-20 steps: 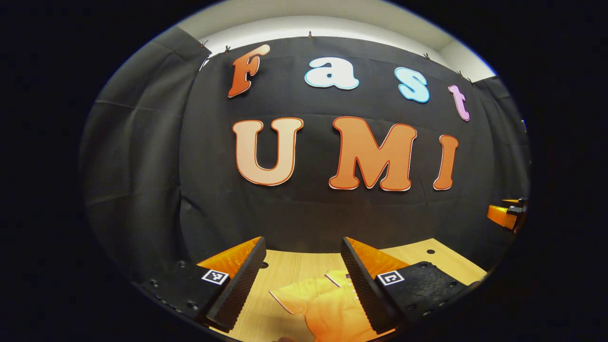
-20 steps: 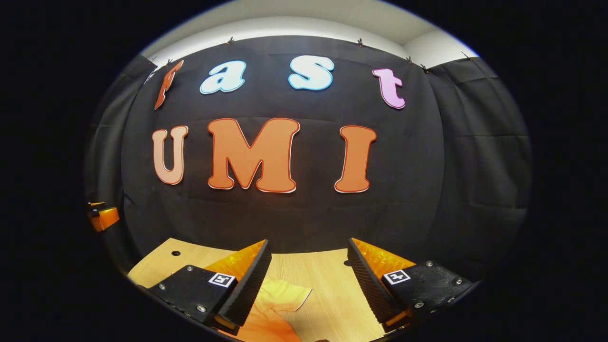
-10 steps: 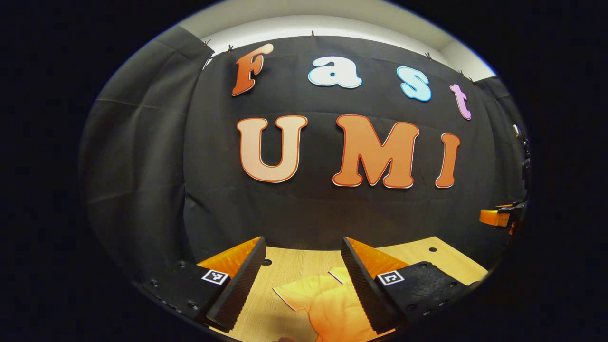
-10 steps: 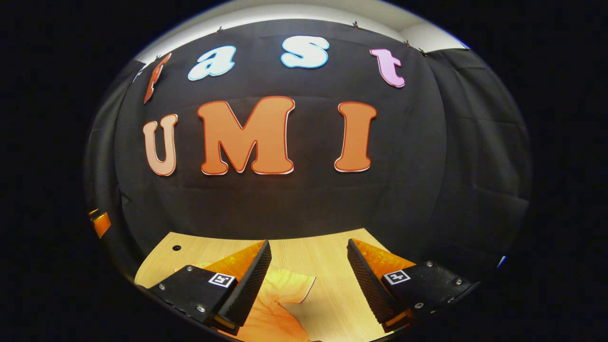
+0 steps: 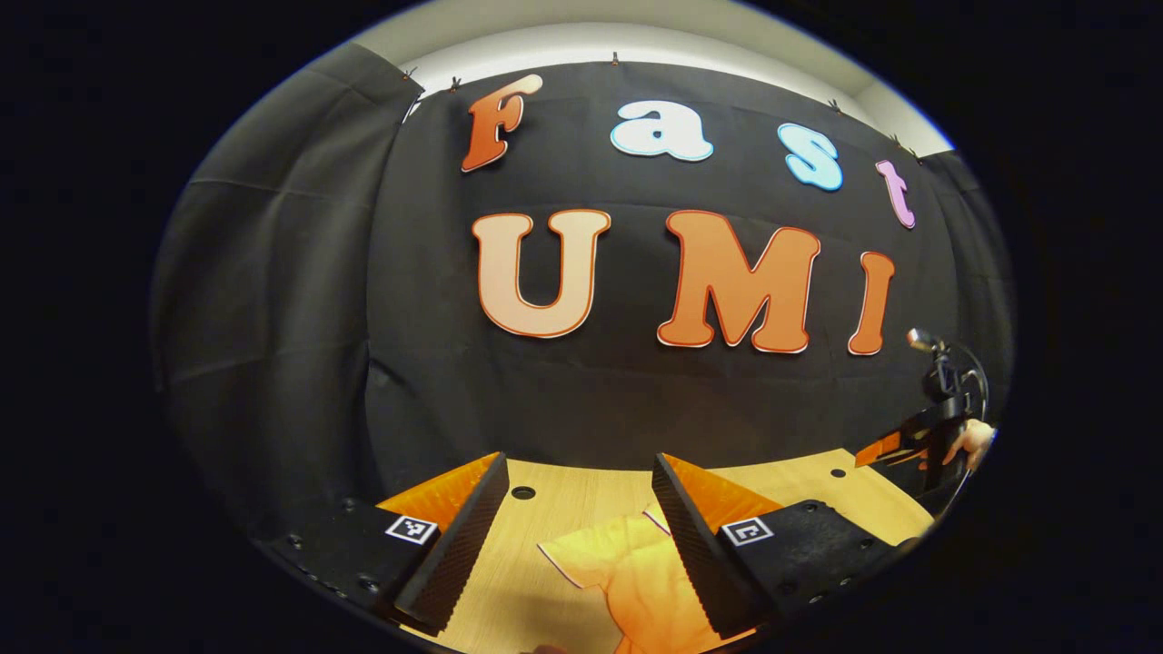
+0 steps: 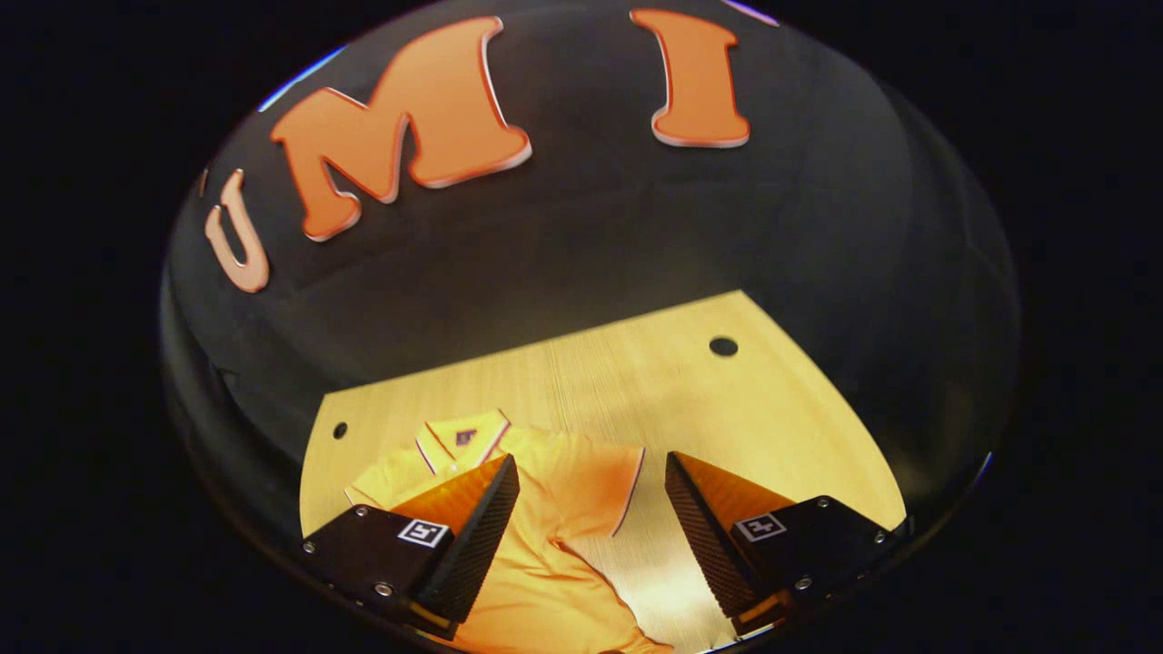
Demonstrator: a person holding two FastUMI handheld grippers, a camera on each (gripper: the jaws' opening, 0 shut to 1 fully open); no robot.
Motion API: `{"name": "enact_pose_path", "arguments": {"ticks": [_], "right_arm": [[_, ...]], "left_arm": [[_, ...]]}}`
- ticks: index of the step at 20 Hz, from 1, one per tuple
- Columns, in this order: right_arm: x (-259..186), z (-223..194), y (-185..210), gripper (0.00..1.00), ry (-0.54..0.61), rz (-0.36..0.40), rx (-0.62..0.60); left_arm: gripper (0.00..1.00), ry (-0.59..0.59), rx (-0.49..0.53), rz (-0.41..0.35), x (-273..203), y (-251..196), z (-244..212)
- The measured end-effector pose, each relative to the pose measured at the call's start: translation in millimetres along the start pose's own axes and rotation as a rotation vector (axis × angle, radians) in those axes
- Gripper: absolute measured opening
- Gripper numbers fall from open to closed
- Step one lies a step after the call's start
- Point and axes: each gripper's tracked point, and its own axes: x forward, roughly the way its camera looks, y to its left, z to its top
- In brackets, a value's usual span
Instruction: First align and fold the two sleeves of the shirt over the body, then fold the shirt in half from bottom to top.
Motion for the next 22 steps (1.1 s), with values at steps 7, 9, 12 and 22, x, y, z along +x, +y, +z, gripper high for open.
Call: {"name": "enact_pose_path", "arguments": {"ticks": [7, 9, 12, 22], "right_arm": [[112, -61, -19, 0.99, 0.315, -0.108, 0.035], [130, -80, -17, 0.99, 0.402, -0.113, 0.050], [152, -91, -21, 0.93, 0.445, -0.152, 0.065], [174, -109, -31, 0.80, 0.505, -0.218, 0.081]], "left_arm": [[0.97, 0.055, -0.009, 0.066, 14, 31, -21], [0.98, 0.075, -0.019, 0.076, 19, 38, -28], [0.98, 0.095, -0.013, 0.096, 24, 46, -37], [0.98, 0.140, -0.010, 0.130, 44, 73, -55]]}}
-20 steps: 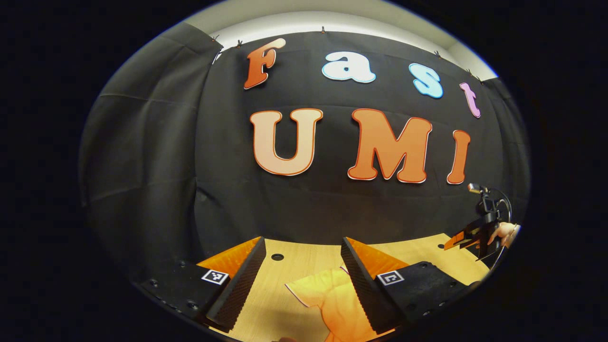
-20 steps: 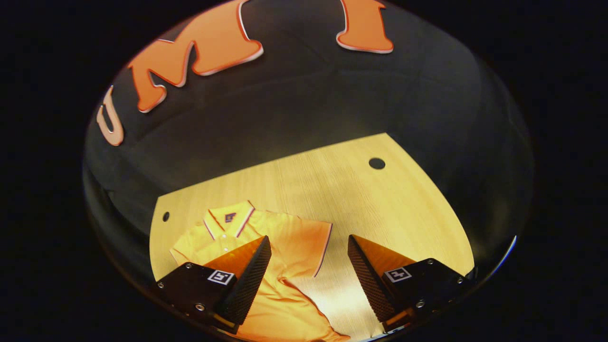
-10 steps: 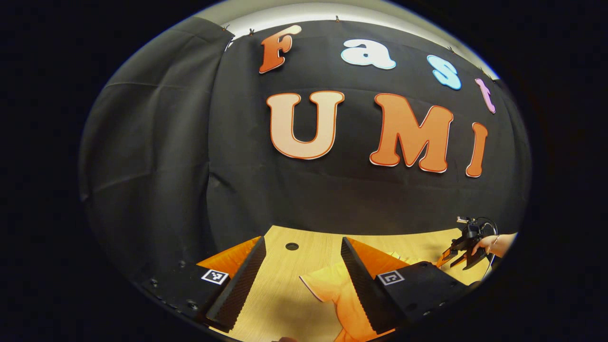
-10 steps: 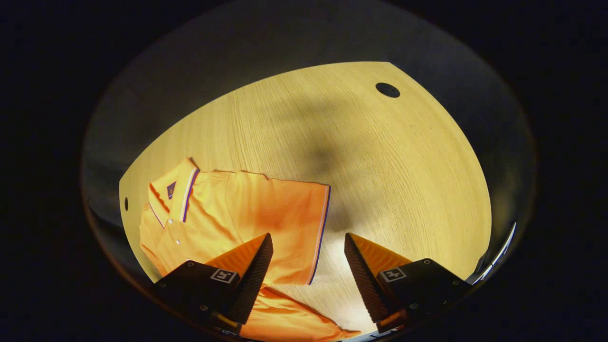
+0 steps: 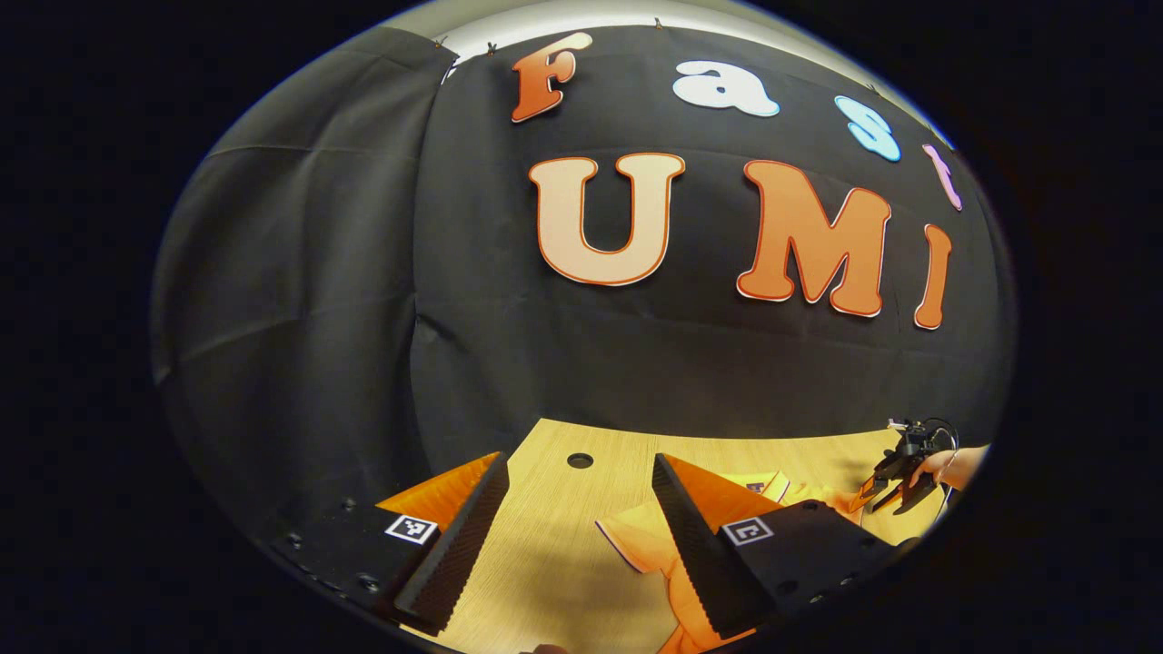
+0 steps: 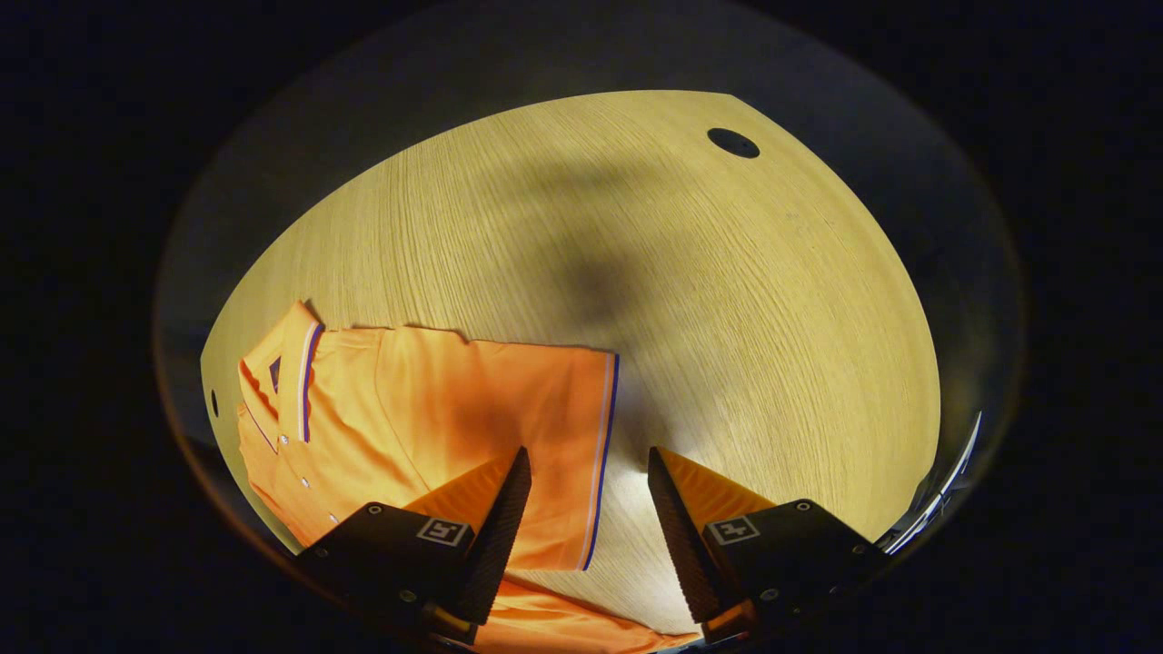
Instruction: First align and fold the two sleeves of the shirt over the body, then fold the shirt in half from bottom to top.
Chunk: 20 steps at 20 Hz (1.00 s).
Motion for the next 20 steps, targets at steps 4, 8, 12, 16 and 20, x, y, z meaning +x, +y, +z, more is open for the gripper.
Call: {"name": "enact_pose_path", "arguments": {"ticks": [4, 8, 12, 16, 20], "right_arm": [[3, -1, 8, 0.61, 0.013, 0.017, 0.026], [1, 4, 2, 0.36, 0.002, 0.019, 0.059], [-1, 4, -2, 0.16, -0.024, 0.030, 0.070], [-3, 8, 6, 0.01, -0.038, 0.059, 0.073], [-23, 12, 10, 0.01, -0.095, 0.066, 0.047]], "left_arm": [[0.98, -0.002, 0.017, -0.012, 8, -3, 4], [0.98, 0.003, 0.019, -0.022, 11, -5, 2], [0.98, 0.014, 0.022, -0.017, 14, 0, 0], [0.98, 0.015, 0.027, -0.023, 15, 1, 1], [0.98, 0.007, 0.032, -0.039, 16, 3, 3]]}}
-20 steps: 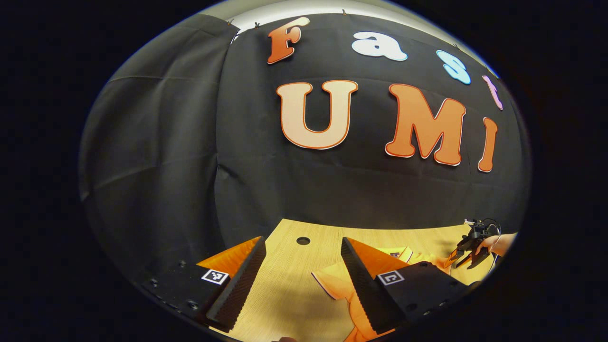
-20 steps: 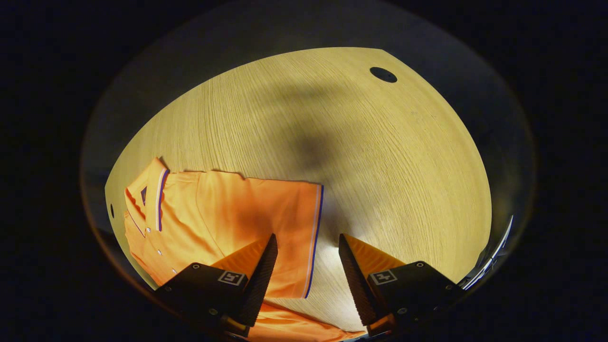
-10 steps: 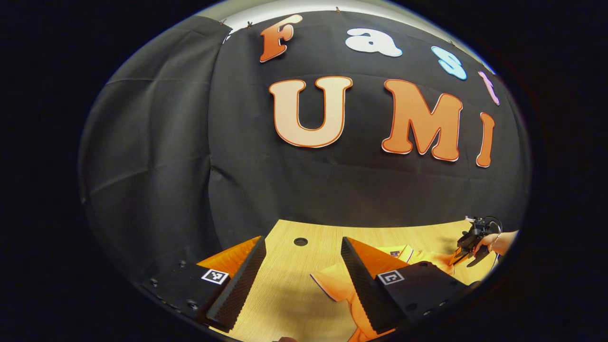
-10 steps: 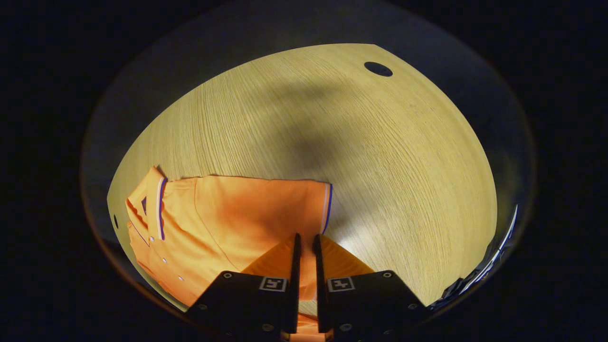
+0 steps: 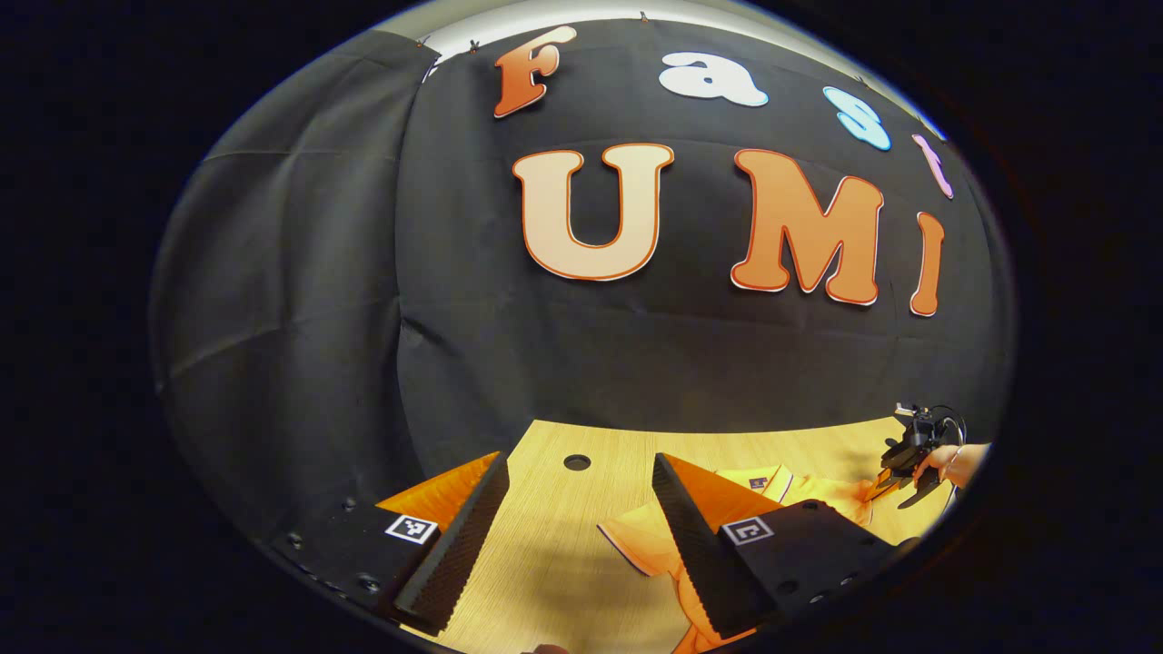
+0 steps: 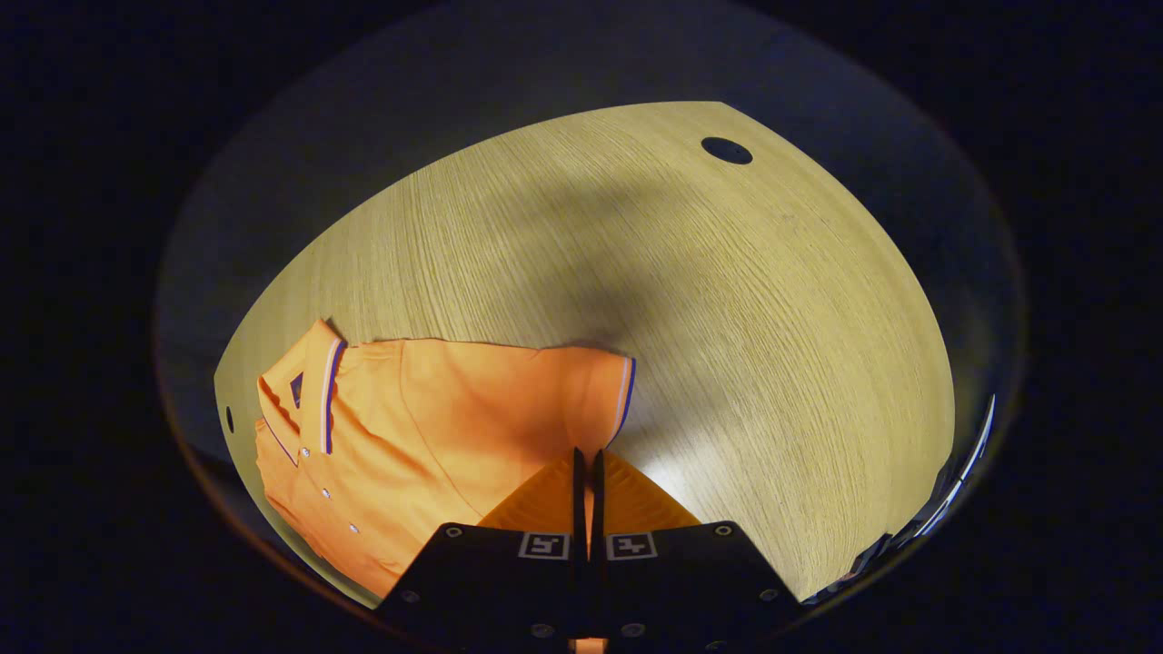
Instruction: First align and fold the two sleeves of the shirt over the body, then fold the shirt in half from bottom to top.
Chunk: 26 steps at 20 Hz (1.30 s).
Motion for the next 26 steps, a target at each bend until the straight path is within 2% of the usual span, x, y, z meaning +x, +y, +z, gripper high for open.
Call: {"name": "enact_pose_path", "arguments": {"ticks": [7, 12, 18, 22, 26], "right_arm": [[-48, 12, 23, 0.01, -0.141, -0.028, -0.154], [-83, 7, 68, 0.00, -0.214, -0.025, -0.354], [-99, -23, 138, 0.01, -0.204, 0.102, -0.420], [-93, -42, 164, 0.02, -0.165, 0.159, -0.411], [-98, -57, 194, 0.13, -0.126, 0.270, -0.380]], "left_arm": [[0.98, -0.002, -0.009, -0.018, -1, 17, -1], [0.97, 0.000, -0.024, -0.025, 0, 28, -1], [0.98, 0.010, -0.045, -0.028, -3, 41, -6], [0.98, 0.018, -0.057, -0.012, -4, 53, -10], [0.98, 0.032, -0.072, 0.002, -6, 58, -16]]}}
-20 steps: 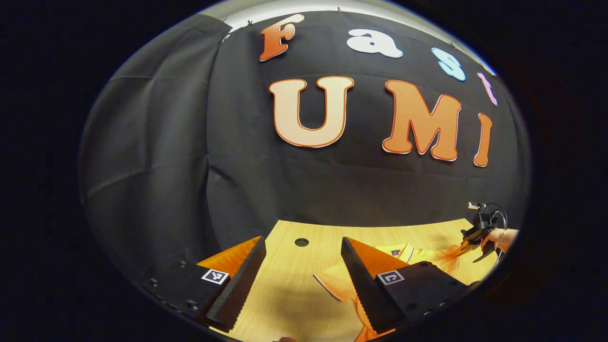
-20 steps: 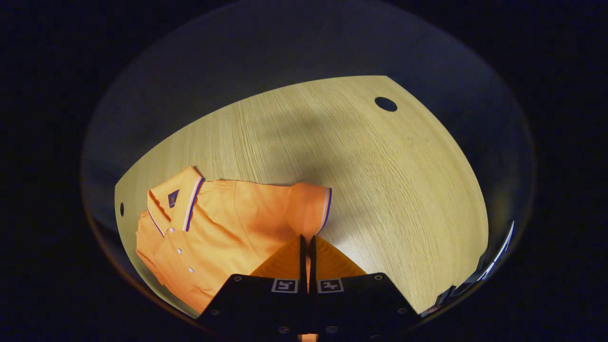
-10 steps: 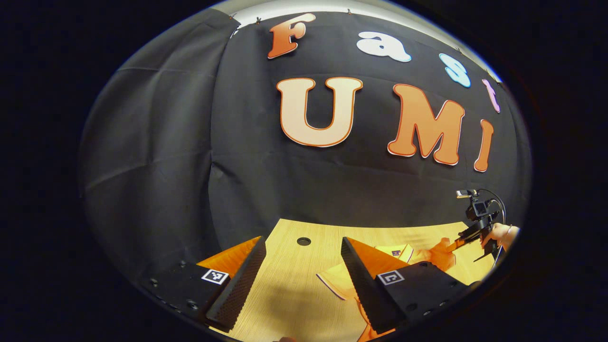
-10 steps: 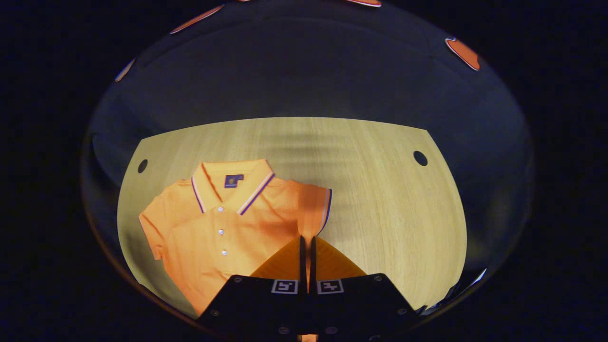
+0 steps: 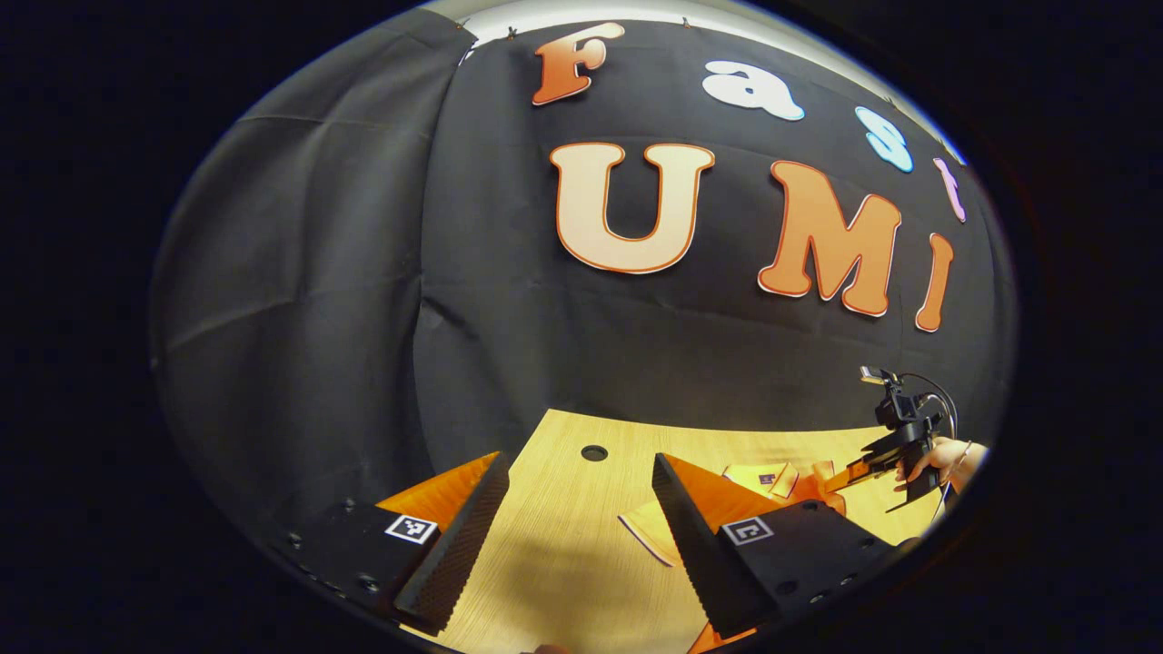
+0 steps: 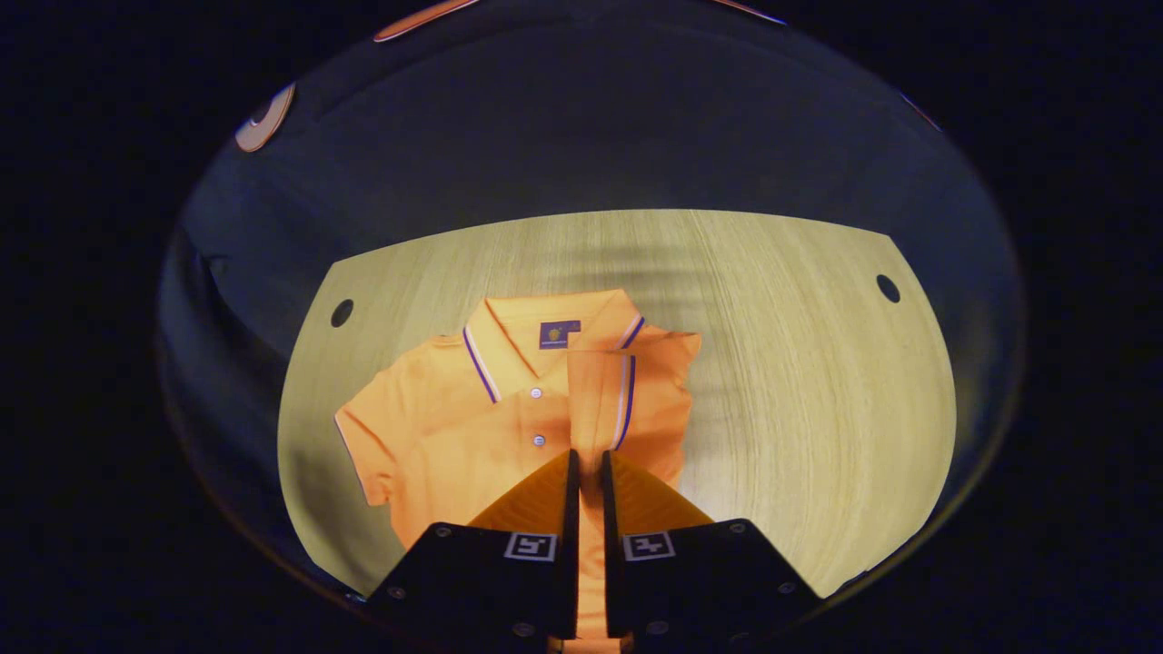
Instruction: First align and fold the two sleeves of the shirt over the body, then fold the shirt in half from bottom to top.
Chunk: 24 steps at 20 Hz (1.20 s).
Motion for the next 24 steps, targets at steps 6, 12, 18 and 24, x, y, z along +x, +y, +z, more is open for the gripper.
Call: {"name": "enact_pose_path", "arguments": {"ticks": [6, 12, 18, 24], "right_arm": [[-12, 6, 15, 1.00, -0.065, 0.101, 0.048], [-55, 37, -16, 0.99, -0.255, 0.032, -0.014], [-113, 62, -58, 0.98, -0.410, -0.019, -0.045], [-159, 59, -92, 0.99, -0.483, -0.056, -0.133]], "left_arm": [[0.98, 0.039, -0.036, -0.019, 8, -14, -11], [0.98, 0.135, -0.182, -0.088, 29, -49, -31], [0.98, 0.283, -0.303, -0.062, 64, -63, -77], [0.98, 0.544, -0.411, -0.032, 107, -92, -152]]}}
